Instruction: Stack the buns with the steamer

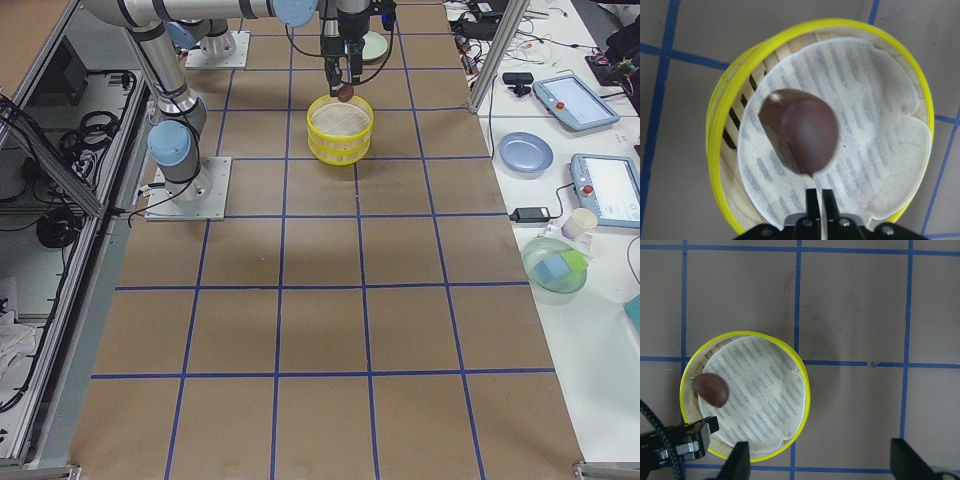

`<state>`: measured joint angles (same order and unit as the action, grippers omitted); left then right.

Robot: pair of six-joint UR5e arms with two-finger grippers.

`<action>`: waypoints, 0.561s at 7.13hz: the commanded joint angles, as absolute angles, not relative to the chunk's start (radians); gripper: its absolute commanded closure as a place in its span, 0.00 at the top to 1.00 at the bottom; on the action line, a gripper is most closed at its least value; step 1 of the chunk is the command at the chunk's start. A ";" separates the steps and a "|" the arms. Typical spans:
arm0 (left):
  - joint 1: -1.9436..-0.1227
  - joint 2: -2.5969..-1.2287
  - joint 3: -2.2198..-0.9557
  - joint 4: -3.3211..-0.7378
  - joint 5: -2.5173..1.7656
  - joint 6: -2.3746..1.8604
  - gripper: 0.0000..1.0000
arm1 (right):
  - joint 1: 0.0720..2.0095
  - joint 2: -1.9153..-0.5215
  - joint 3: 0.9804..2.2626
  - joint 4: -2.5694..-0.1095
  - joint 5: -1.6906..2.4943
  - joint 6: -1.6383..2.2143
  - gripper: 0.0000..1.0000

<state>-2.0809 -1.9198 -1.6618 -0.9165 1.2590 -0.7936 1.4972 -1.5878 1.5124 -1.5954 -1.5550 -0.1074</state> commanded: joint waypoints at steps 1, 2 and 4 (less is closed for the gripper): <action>-2.097 -1.922 -1.663 -0.910 1.250 -0.874 0.99 | 1.497 -1.588 1.514 -1.594 -1.555 -0.107 1.00; -2.082 -1.907 -1.654 -0.911 1.259 -0.870 0.98 | 1.497 -1.588 1.514 -1.595 -1.555 -0.107 1.00; -1.941 -1.855 -1.647 -0.942 1.385 -0.691 0.98 | 1.497 -1.588 1.514 -1.594 -1.557 -0.107 1.00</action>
